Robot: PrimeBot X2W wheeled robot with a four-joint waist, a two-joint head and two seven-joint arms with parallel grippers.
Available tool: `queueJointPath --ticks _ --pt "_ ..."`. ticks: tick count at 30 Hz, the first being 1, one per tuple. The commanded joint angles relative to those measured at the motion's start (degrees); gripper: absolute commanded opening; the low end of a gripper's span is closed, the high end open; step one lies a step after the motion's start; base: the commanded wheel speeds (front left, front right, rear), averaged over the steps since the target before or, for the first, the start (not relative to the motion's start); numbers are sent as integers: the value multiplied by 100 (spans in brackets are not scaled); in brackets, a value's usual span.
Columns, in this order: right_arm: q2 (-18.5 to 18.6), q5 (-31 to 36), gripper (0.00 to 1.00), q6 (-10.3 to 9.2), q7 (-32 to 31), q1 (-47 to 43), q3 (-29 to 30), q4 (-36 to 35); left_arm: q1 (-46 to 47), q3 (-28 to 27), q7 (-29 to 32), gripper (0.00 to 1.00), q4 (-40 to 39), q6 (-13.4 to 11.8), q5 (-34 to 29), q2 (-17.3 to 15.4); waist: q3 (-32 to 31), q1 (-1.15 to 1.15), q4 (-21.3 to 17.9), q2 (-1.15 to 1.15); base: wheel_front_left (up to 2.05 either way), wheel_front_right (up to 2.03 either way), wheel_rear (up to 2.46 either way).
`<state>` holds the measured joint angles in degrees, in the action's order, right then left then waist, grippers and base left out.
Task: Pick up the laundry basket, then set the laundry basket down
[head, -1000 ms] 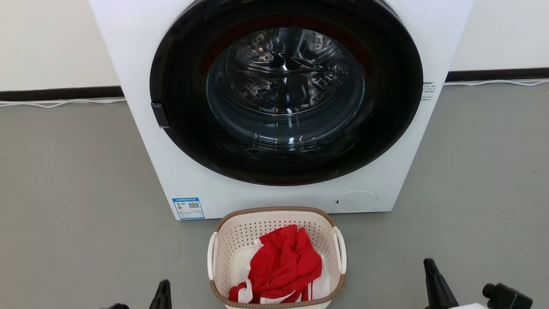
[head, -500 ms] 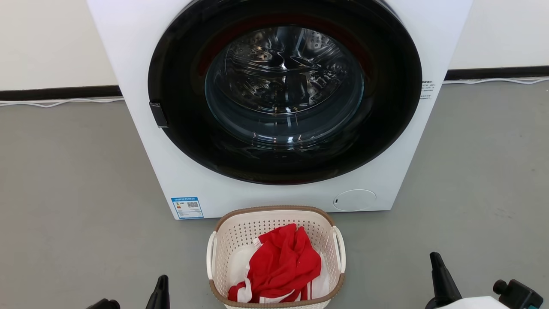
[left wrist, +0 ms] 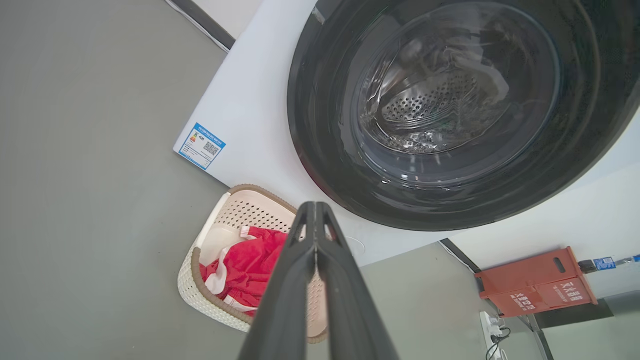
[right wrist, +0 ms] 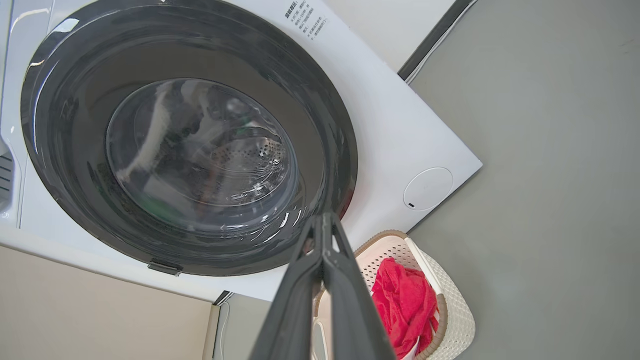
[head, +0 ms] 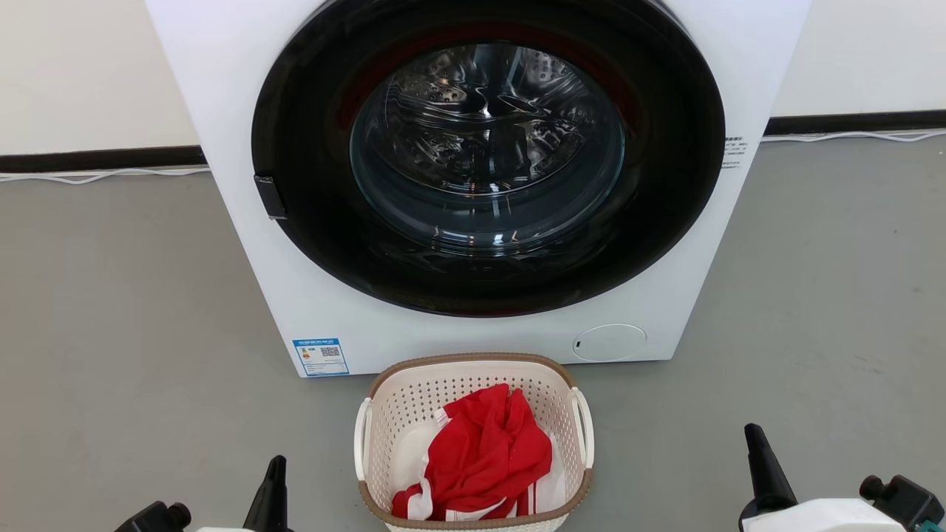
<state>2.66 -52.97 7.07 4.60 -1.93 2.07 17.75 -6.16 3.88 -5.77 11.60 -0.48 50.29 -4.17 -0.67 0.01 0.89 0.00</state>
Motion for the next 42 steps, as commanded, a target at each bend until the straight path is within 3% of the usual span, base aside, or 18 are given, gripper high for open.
queueJointPath --ticks 1,42 --pt "41 -203 0 22 -76 273 -9 -154 325 -137 29 0 -103 70 224 -57 2 -1 -2 0 0 0 0" --pt "46 -2732 0 35 -756 634 276 -303 926 -591 713 0 125 561 3032 -44 58 -1 -61 0 0 0 0"
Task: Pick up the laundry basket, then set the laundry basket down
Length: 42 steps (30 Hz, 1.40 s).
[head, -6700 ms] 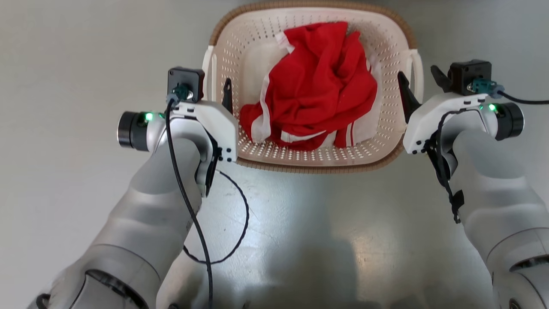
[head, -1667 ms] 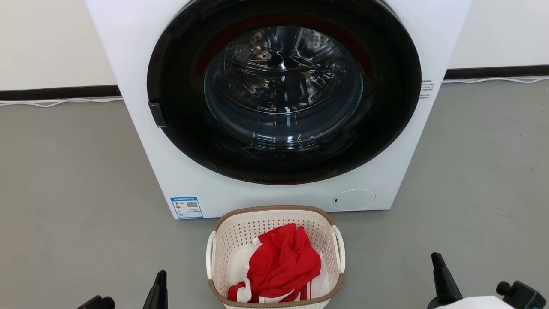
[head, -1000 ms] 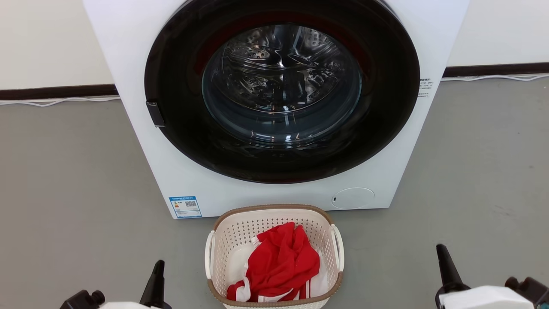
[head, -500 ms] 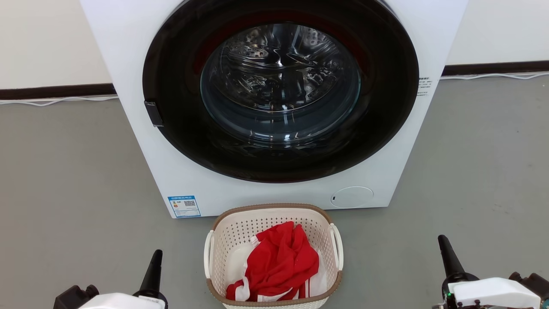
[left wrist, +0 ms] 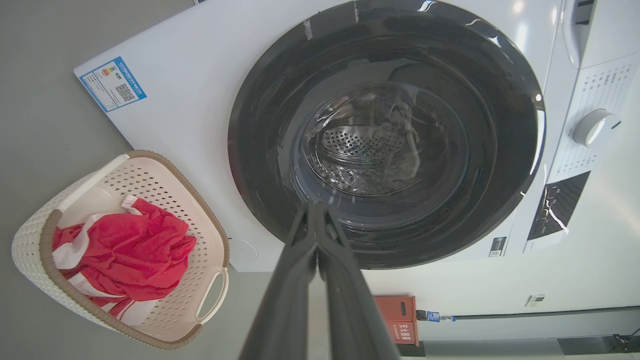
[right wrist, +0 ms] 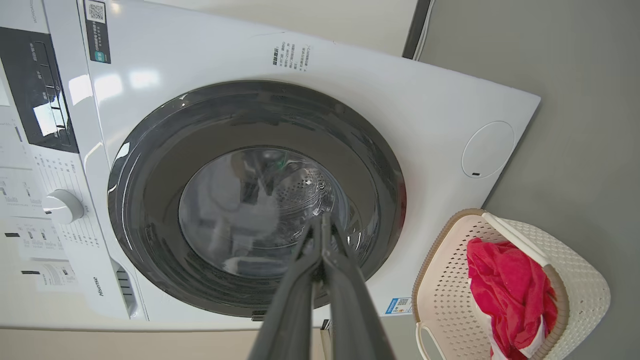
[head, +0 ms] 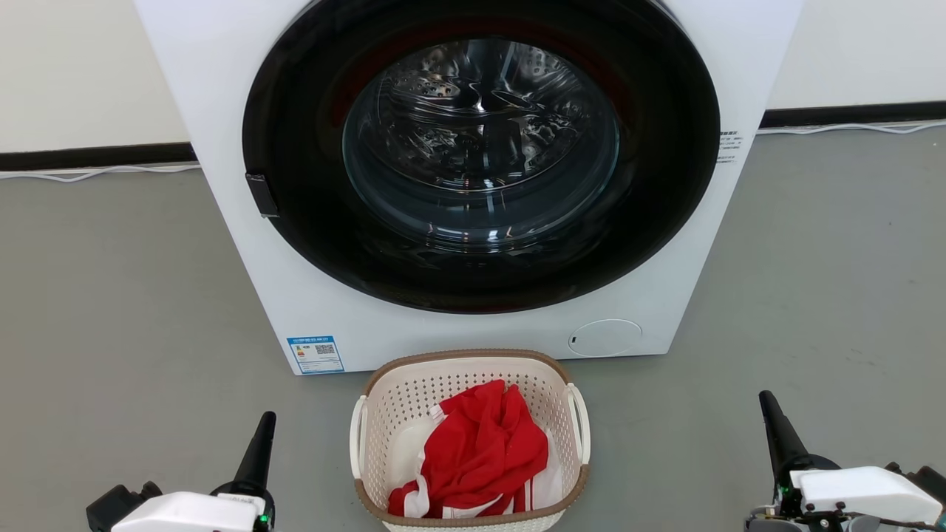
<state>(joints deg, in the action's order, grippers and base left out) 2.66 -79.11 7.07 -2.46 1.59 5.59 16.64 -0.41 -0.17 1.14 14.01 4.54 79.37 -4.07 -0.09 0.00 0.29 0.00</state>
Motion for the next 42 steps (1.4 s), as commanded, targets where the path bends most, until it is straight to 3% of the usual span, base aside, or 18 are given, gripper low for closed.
queueJointPath --ticks 1,17,42 --pt "46 -180 0 36 -67 291 -68 -196 367 -198 39 0 -111 71 192 -53 2 0 -2 0 0 0 0" --pt "46 -1330 0 42 -380 456 65 -264 643 -422 364 0 -6 294 1457 -34 27 0 -28 0 0 0 0" --pt "38 -1320 0 42 -389 457 76 -263 647 -477 408 0 -3 294 1411 5 27 0 -28 0 0 0 0"
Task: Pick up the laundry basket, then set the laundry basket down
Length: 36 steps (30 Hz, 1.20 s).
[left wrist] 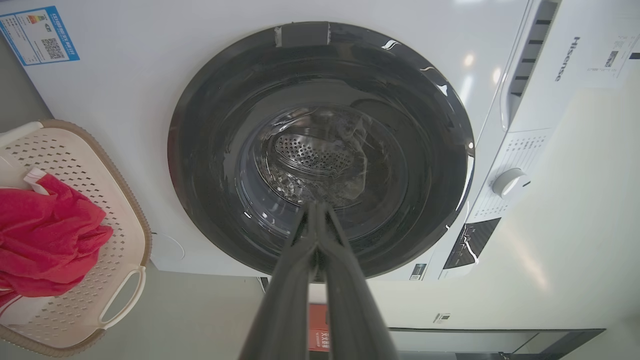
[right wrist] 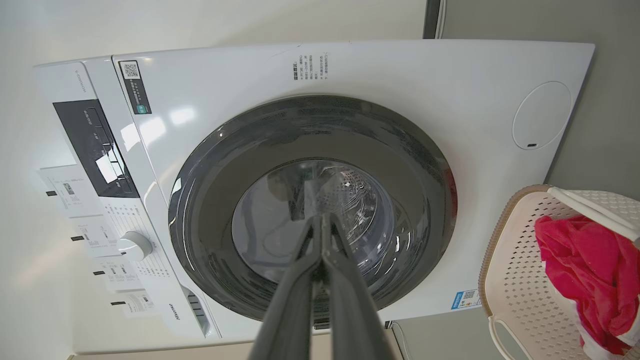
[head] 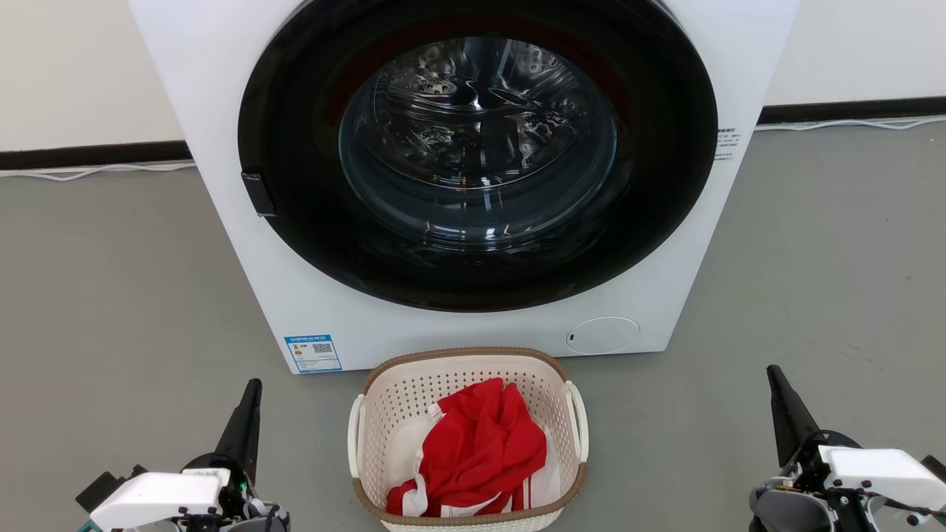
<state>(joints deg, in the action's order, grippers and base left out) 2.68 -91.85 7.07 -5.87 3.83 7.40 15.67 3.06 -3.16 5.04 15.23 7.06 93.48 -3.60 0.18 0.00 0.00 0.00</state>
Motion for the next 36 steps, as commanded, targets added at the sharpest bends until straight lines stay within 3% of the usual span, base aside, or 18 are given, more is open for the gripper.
queueJointPath --ticks 1,36 --pt "37 -46 0 42 -47 233 -105 -166 300 -180 20 0 -125 43 -1 -41 0 0 0 0 0 0 0" --pt "30 -37 0 42 -56 234 -95 -166 304 -238 66 0 -123 43 -50 0 0 0 0 0 0 0 0"
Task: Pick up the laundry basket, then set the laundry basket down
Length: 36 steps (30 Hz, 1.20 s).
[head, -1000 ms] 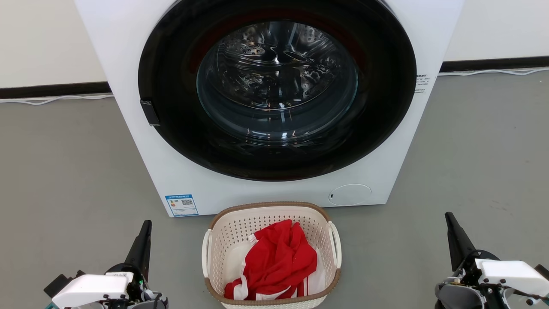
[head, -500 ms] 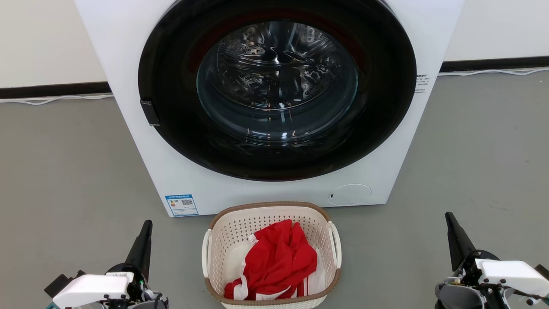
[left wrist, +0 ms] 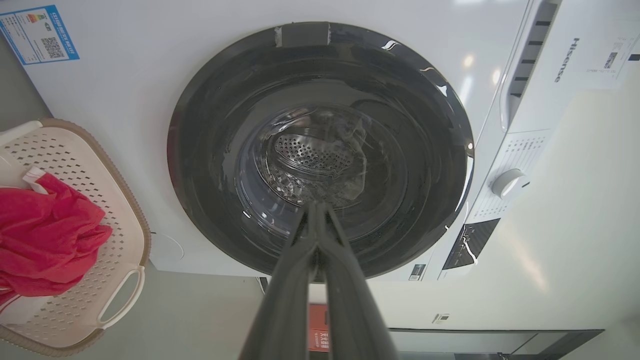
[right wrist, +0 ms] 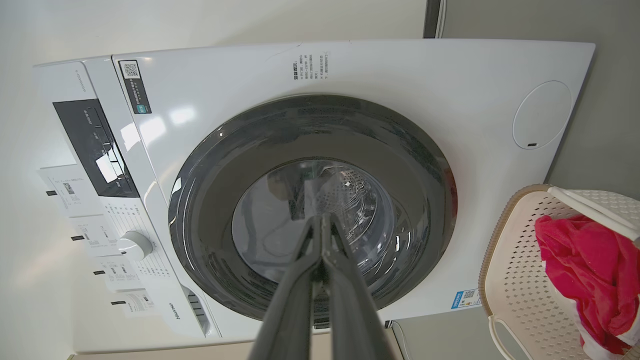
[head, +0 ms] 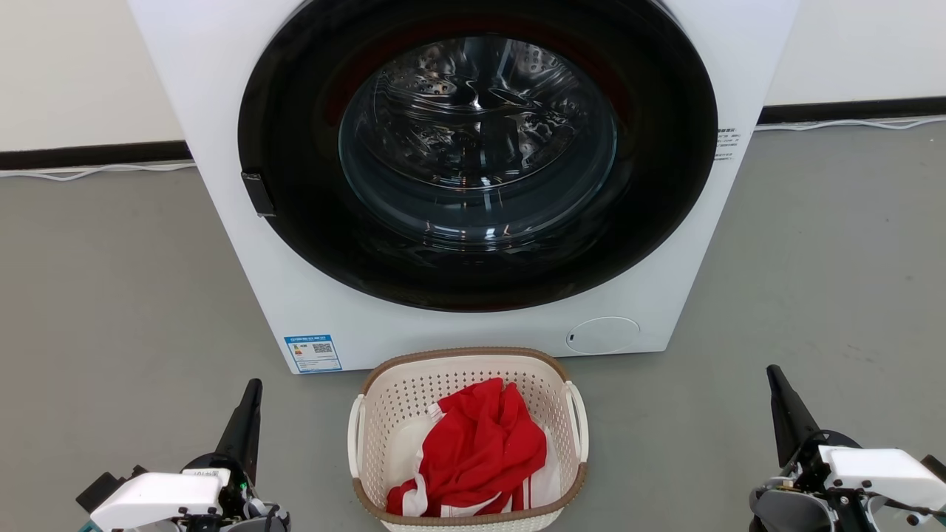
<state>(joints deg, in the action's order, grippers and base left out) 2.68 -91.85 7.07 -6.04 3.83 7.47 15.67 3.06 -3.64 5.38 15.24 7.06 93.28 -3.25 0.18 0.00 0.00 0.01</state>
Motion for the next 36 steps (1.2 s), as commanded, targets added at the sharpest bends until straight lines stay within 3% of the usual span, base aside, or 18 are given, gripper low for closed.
queueJointPath --ticks 1,36 --pt "29 -37 0 42 -39 234 -101 -165 305 -191 34 0 -124 43 -32 -34 0 0 0 -1 0 0 0" --pt "25 -32 0 42 -44 235 -96 -165 308 -230 64 0 -122 43 -63 -8 0 0 0 -1 0 0 0"
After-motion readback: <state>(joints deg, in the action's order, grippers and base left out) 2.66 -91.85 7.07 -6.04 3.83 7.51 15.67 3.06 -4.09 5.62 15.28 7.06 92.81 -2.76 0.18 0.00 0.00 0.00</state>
